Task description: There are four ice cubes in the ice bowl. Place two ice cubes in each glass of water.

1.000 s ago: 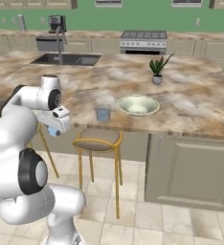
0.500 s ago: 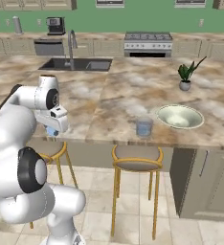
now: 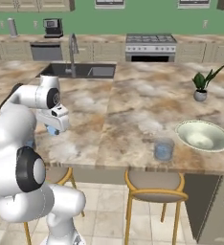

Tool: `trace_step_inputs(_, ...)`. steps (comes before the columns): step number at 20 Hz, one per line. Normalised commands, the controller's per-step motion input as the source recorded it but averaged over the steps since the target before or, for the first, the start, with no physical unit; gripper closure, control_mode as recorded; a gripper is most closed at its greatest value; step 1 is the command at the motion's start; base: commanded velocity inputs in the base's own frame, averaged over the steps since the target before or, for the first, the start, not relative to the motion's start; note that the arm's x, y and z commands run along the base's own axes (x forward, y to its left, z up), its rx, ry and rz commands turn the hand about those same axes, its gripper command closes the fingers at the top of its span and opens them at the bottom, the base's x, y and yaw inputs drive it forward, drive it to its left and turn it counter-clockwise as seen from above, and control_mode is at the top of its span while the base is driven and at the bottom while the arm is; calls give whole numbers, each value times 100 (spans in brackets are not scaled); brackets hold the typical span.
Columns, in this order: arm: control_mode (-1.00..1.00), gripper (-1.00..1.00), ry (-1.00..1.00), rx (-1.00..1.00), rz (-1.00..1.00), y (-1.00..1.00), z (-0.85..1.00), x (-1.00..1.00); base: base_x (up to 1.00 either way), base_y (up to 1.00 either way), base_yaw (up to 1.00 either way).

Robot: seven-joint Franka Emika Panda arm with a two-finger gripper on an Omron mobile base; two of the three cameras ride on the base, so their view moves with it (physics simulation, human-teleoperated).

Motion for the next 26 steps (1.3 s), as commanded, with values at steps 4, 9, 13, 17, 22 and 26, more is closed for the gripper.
trace_step_inputs(4, 100, 100, 0, 0, 0, 0, 0, 0, 70, 1, 12)
trace_step_inputs(9, 100, 100, 0, 0, 0, 0, 0, 0, 57, 5, 8)
trace_step_inputs(13, 100, 100, 0, 0, 0, 0, 0, 0, 12, 1, 0)
trace_step_inputs(17, 100, 100, 0, 0, 0, 0, 0, 0, 0, 0, 0)
trace_step_inputs(22, 100, 100, 0, 0, 0, 0, 0, 0, 0, 0, 0)
trace_step_inputs(26, -100, 100, 0, 0, 0, 0, 0, 0, 0, 0, 0)
